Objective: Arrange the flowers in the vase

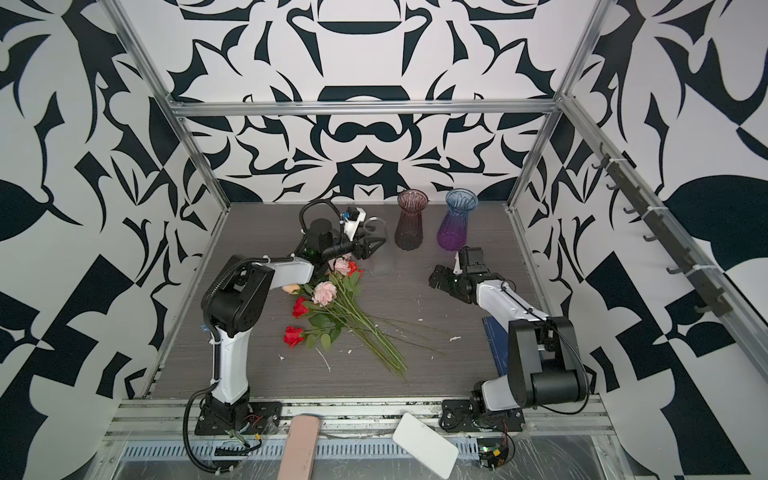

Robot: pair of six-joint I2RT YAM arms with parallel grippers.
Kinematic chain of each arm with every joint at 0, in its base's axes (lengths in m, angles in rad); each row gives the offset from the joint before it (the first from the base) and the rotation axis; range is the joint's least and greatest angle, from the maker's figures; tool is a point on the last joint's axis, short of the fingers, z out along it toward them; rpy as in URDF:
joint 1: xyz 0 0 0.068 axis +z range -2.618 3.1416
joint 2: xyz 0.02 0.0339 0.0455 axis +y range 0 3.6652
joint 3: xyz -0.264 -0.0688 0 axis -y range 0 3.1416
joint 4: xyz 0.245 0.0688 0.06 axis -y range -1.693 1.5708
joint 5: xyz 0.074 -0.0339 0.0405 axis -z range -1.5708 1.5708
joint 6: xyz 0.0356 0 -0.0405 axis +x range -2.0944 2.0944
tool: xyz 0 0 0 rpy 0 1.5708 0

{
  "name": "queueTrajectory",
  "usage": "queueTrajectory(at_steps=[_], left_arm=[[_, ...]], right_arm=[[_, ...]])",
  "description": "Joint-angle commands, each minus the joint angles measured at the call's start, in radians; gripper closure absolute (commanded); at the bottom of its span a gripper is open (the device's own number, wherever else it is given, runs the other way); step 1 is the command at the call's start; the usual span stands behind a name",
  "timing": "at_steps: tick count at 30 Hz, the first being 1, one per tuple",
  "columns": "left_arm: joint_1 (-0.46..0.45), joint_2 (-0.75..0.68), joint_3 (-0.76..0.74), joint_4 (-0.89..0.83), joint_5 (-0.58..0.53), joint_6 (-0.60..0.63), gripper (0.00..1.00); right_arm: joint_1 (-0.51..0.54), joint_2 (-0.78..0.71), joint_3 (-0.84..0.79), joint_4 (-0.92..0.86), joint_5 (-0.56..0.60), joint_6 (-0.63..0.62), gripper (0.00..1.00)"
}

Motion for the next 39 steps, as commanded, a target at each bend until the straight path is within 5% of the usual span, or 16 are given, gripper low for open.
queueTrajectory(at_steps=[1, 13, 23, 29, 31, 32, 39], left_arm=[[-0.023, -0.088, -0.074, 0.078, 0.026, -0.04, 0.54], [-0.121, -0.332, -0.265, -0.236, -0.093, 0.213, 0.51], [-0.123, -0.372, -0.3, -0.292, -0.134, 0.287, 0.43], [-0.122, -0.397, -0.334, -0.272, -0.149, 0.288, 0.26], [-0.123, -0.411, -0.342, -0.264, -0.144, 0.293, 0.16], [-0.122, -0.42, -0.346, -0.258, -0.131, 0.296, 0.02], [-0.122, -0.49, -0.355, -0.257, -0.127, 0.283, 0.01]], right_arm=[[-0.001, 0.003, 0.046, 0.021, -0.015, 0.021, 0.05], [0.087, 0.088, 0.098, 0.044, -0.003, 0.06, 0.07], [0.165, 0.146, 0.157, 0.039, 0.028, 0.065, 0.08], [0.191, 0.166, 0.176, 0.038, 0.048, 0.072, 0.08], [0.201, 0.168, 0.185, 0.035, 0.055, 0.075, 0.08], [0.206, 0.168, 0.188, 0.031, 0.06, 0.076, 0.08], [0.248, 0.135, 0.202, -0.026, 0.09, 0.065, 0.08]])
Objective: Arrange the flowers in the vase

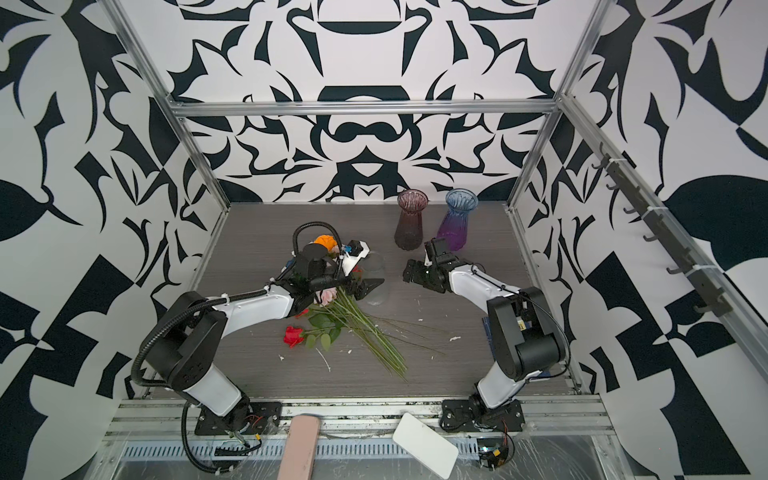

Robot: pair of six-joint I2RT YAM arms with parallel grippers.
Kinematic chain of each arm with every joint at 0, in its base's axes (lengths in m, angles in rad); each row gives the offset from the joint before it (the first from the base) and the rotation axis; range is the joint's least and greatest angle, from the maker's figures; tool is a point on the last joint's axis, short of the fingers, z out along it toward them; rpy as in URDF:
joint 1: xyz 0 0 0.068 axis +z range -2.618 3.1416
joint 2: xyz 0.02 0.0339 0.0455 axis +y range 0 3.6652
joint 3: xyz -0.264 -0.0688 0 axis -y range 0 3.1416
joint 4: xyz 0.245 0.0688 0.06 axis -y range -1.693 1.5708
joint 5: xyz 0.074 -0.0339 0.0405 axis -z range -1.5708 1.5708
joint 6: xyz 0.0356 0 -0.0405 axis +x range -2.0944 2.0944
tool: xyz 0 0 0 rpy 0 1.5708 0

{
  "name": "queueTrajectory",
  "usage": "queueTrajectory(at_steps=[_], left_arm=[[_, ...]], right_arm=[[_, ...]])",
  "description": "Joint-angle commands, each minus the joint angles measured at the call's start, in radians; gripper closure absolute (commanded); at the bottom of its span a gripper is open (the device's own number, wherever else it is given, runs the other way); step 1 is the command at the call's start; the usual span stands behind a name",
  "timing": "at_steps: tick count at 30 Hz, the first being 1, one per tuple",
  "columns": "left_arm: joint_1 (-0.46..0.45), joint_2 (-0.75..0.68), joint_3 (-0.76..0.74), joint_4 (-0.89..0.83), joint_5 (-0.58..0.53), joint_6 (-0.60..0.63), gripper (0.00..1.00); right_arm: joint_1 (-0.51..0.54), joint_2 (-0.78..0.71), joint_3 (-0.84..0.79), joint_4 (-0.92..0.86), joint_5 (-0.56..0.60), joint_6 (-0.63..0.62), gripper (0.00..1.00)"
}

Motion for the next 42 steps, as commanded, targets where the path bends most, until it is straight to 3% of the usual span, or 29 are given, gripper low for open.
queueTrajectory(at_steps=[1, 8, 12, 16, 20, 24, 27, 33, 36, 38, 42], left_arm=[[0.003, -0.06, -0.009, 0.009, 0.001, -0.004, 0.01], [0.003, -0.169, -0.031, -0.018, -0.122, -0.019, 0.01], [0.004, -0.26, -0.003, -0.114, -0.22, -0.11, 0.01], [0.009, -0.359, 0.027, -0.277, -0.33, -0.329, 0.01], [0.014, -0.499, -0.022, -0.431, -0.381, -0.567, 0.01], [0.019, -0.671, -0.077, -0.746, -0.488, -0.893, 0.01], [0.021, -0.772, -0.098, -1.001, -0.494, -1.029, 0.01], [0.021, -0.831, -0.12, -1.216, -0.464, -1.116, 0.01], [0.023, -0.826, -0.116, -1.214, -0.477, -1.071, 0.01], [0.037, -0.82, -0.109, -1.236, -0.48, -1.067, 0.01], [0.074, -0.845, -0.152, -1.192, -0.395, -1.063, 0.01]], right_arm=[[0.018, -0.051, 0.027, -0.035, 0.032, 0.001, 0.08], [0.022, -0.12, -0.006, -0.053, 0.033, -0.03, 0.08], [0.021, -0.174, -0.05, -0.056, 0.03, -0.031, 0.08], [0.039, -0.277, -0.127, -0.065, 0.028, 0.017, 0.09], [0.145, -0.44, -0.233, -0.094, 0.061, 0.051, 0.1], [0.296, -0.628, -0.398, -0.095, 0.094, 0.144, 0.15], [0.412, -0.721, -0.49, -0.082, 0.12, 0.206, 0.21], [0.506, -0.666, -0.384, -0.195, 0.118, 0.174, 0.29], [0.529, -0.574, -0.335, -0.159, 0.1, 0.188, 0.4], [0.568, -0.508, -0.305, -0.122, 0.116, 0.228, 0.42], [0.643, -0.384, -0.247, -0.066, 0.169, 0.273, 0.48]])
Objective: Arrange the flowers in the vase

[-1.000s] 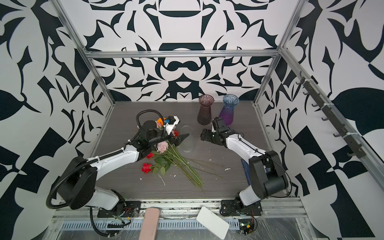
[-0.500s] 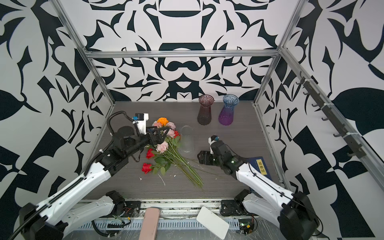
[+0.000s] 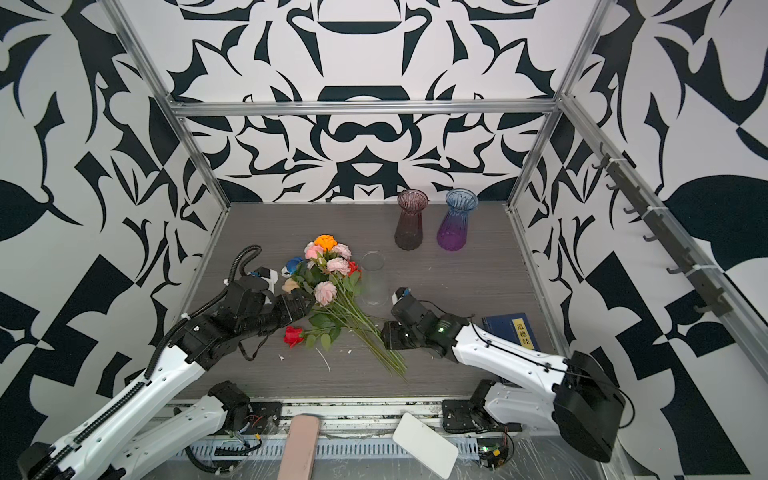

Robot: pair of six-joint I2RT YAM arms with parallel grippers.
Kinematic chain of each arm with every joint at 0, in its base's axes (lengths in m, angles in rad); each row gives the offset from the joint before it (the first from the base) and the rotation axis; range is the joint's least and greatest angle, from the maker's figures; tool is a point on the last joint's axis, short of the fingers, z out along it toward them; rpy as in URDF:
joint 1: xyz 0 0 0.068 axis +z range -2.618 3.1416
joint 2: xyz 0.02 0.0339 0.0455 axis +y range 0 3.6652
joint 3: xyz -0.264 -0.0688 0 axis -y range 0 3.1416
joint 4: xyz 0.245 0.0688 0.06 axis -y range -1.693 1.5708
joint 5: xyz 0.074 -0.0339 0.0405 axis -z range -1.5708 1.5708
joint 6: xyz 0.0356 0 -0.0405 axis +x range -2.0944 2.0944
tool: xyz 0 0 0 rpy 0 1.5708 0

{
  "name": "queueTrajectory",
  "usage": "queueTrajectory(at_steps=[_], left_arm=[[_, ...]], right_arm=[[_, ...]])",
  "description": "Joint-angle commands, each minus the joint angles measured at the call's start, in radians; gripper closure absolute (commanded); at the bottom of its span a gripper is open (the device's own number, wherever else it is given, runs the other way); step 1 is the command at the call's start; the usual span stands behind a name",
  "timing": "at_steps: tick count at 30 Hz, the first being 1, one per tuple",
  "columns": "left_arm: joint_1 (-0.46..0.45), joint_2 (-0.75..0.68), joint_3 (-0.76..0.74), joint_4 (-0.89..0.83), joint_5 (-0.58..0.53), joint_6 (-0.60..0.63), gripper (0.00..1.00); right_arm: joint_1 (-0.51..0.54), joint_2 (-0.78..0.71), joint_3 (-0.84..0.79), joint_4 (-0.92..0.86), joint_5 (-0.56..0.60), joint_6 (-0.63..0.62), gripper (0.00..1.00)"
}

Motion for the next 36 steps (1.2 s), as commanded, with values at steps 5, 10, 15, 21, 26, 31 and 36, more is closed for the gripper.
queueTrajectory(at_steps=[5, 10, 15, 21, 26, 31, 36], left_arm=[[0.03, -0.013, -0.113, 0.086, 0.187, -0.07, 0.01], [0.03, 0.048, -0.101, 0.169, 0.195, -0.067, 0.01], [0.03, 0.104, -0.068, 0.237, 0.148, -0.083, 0.01], [0.03, 0.121, -0.049, 0.293, 0.092, -0.205, 0.01], [0.031, 0.189, -0.047, 0.369, 0.098, -0.213, 0.01], [0.032, 0.312, 0.072, 0.343, 0.158, -0.142, 0.01], [0.033, 0.376, 0.105, 0.373, 0.18, -0.131, 0.01]], right_arm=[[0.043, 0.175, 0.13, 0.024, 0.001, 0.01, 0.68], [0.042, 0.225, 0.177, -0.033, 0.009, -0.089, 0.74], [0.041, 0.263, 0.156, -0.016, 0.002, -0.186, 0.77], [0.041, 0.333, 0.19, -0.048, -0.009, -0.241, 0.83], [0.041, 0.381, 0.222, -0.066, 0.028, -0.25, 0.88], [0.041, 0.363, 0.248, -0.1, 0.037, -0.296, 0.86], [0.019, 0.363, 0.262, -0.142, 0.044, -0.322, 0.82]])
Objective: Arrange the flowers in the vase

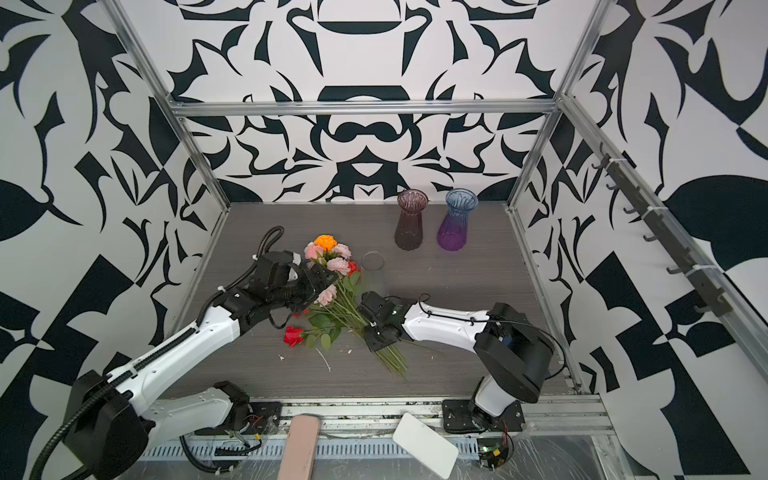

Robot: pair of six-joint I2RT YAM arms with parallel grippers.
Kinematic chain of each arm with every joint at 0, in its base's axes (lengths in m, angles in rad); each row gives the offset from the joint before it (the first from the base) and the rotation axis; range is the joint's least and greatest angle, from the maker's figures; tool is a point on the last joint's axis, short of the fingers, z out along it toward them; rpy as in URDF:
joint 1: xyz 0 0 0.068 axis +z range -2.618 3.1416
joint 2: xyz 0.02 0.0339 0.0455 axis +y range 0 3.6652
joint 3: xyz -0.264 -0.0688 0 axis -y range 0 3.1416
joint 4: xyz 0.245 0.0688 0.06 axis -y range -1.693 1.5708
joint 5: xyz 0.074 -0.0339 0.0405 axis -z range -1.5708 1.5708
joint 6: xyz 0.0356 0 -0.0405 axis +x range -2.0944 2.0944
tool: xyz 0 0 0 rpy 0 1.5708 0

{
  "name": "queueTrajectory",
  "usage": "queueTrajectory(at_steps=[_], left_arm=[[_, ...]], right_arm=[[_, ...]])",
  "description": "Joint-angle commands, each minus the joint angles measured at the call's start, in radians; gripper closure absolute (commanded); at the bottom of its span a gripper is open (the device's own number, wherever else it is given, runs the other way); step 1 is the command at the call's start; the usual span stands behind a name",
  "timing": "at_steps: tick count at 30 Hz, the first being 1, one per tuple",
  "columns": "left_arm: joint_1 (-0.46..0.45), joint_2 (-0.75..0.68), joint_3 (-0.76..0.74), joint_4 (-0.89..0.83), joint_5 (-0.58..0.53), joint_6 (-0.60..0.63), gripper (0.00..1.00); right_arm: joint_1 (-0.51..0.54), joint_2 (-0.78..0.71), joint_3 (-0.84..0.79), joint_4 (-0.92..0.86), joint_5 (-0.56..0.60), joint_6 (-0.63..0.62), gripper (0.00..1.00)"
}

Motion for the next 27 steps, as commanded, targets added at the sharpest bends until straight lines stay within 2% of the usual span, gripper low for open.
queueTrajectory(at_steps=[1, 18, 27], left_arm=[[0.003, 0.02, 0.026, 0.028, 0.017, 0.025, 0.01], [0.006, -0.016, -0.041, 0.063, -0.019, -0.009, 0.01], [0.006, -0.064, -0.079, 0.056, -0.039, -0.023, 0.01]], right_arm=[[-0.015, -0.023, 0.025, -0.04, 0.021, -0.03, 0.82], [-0.049, 0.088, 0.033, -0.034, -0.042, -0.037, 0.82], [-0.05, 0.024, 0.059, -0.083, -0.004, -0.079, 0.83]])
